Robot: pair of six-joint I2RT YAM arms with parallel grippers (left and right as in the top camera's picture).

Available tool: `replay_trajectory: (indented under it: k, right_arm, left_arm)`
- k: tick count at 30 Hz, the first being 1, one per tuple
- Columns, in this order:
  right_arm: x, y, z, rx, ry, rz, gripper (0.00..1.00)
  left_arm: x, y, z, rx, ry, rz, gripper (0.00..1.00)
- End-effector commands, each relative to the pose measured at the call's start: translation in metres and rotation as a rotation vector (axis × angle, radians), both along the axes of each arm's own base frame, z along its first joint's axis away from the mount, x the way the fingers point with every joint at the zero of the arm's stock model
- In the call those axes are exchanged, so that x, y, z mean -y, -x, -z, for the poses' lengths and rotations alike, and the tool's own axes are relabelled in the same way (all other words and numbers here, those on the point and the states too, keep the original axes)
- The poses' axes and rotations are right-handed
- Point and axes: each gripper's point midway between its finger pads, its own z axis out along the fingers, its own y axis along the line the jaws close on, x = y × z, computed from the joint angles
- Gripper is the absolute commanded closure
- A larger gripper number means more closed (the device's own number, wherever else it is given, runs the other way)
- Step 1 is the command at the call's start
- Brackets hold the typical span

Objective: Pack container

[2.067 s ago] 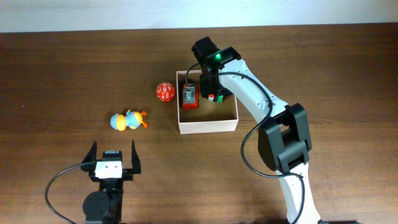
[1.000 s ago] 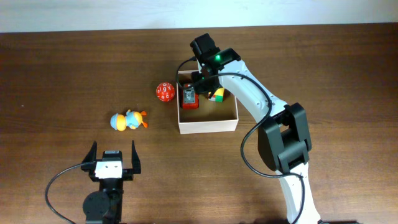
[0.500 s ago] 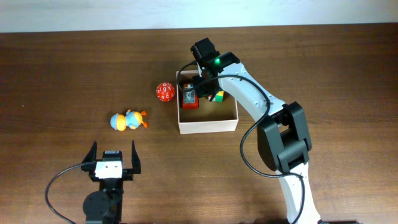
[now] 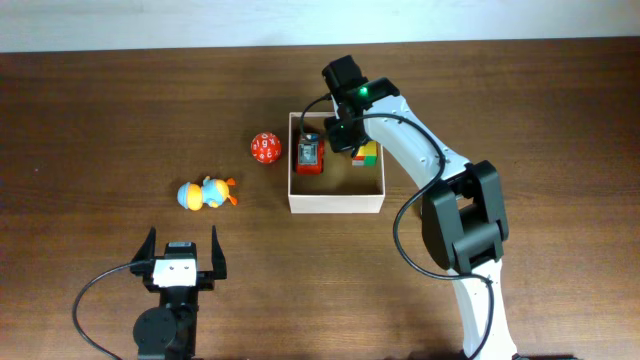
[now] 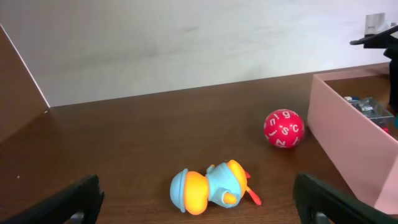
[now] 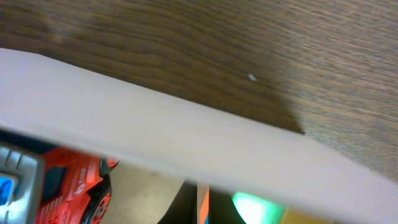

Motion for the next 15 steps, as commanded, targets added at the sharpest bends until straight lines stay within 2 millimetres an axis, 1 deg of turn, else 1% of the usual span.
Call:
replay_trajectory:
  k: [1, 6, 8, 9, 15]
  right_arm:
    - [0.007, -0.001, -0.003, 0.01, 0.026, -0.01, 0.96]
    - [-0.001, 0.004, -0.004, 0.001, 0.015, -0.035, 0.95]
    - [-0.009, 0.009, -0.006, -0.016, -0.009, -0.077, 0.86]
    - [-0.013, 0.013, -0.007, -0.025, -0.015, -0.085, 0.84]
    - [-0.029, 0.028, -0.018, -0.066, -0.047, -0.141, 0.85]
  left_arm:
    - [-0.002, 0.0, 0.0, 0.001, -0.013, -0.012, 0.01]
    - [-0.002, 0.0, 0.0, 0.001, -0.013, -0.012, 0.01]
    - [-0.002, 0.0, 0.0, 0.001, -0.013, -0.012, 0.01]
    - [-0.002, 0.0, 0.0, 0.001, -0.014, -0.012, 0.01]
    - [-0.002, 0.0, 0.0, 0.001, -0.014, -0.012, 0.01]
